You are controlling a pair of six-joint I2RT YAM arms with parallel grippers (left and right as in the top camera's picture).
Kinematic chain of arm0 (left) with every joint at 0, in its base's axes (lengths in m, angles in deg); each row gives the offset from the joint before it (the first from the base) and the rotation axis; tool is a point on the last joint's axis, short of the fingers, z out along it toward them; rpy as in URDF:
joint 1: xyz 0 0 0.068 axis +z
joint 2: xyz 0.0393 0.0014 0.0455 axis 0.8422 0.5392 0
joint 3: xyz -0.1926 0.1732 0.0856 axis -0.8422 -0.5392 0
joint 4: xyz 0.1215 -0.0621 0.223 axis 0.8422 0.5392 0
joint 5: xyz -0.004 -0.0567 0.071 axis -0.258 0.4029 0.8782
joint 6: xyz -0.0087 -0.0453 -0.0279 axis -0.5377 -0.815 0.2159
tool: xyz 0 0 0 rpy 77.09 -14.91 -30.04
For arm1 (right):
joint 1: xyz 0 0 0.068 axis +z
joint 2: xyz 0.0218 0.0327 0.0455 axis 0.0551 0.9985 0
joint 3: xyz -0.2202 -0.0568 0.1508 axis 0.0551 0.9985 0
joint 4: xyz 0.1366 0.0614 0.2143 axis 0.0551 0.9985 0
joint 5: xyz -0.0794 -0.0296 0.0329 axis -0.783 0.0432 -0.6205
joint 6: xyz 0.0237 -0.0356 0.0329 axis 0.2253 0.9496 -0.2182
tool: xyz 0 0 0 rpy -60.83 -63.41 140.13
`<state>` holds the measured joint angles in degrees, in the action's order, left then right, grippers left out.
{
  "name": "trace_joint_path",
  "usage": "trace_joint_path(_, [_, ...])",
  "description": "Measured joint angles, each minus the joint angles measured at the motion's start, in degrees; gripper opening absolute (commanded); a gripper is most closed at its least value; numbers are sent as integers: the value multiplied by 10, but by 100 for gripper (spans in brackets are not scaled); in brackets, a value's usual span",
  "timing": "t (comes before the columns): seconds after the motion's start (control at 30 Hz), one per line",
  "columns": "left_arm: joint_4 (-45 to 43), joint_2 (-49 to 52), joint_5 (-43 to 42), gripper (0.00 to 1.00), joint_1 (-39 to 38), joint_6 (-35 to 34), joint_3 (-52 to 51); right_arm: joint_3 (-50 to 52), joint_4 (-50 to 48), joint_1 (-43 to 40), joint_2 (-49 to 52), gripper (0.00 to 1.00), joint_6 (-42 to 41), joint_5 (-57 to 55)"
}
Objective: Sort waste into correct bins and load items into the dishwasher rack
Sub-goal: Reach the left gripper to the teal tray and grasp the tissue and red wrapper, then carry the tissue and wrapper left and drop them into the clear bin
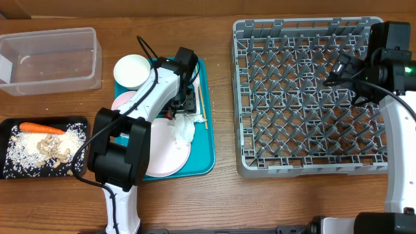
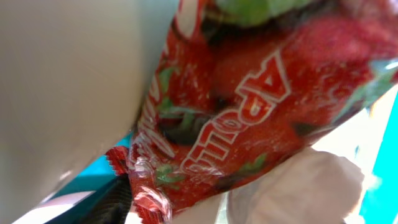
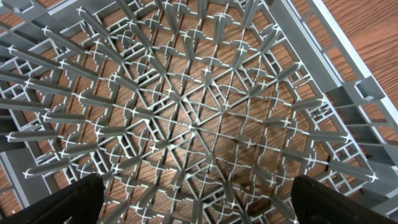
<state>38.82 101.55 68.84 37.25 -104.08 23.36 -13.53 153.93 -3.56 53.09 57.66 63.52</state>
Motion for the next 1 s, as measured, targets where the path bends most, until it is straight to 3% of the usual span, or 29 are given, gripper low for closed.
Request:
trace_joint_path(0.27, [25, 0, 2, 4, 0, 13, 2, 0, 0, 0, 0, 100, 0, 0])
trace_joint_path(0.6, [94, -12, -5, 4, 0, 11, 71, 0, 0, 0, 0, 100, 0, 0])
trace_joint_path(1.0, [94, -137, -58, 4, 31, 14, 95, 0, 0, 0, 0, 100, 0, 0])
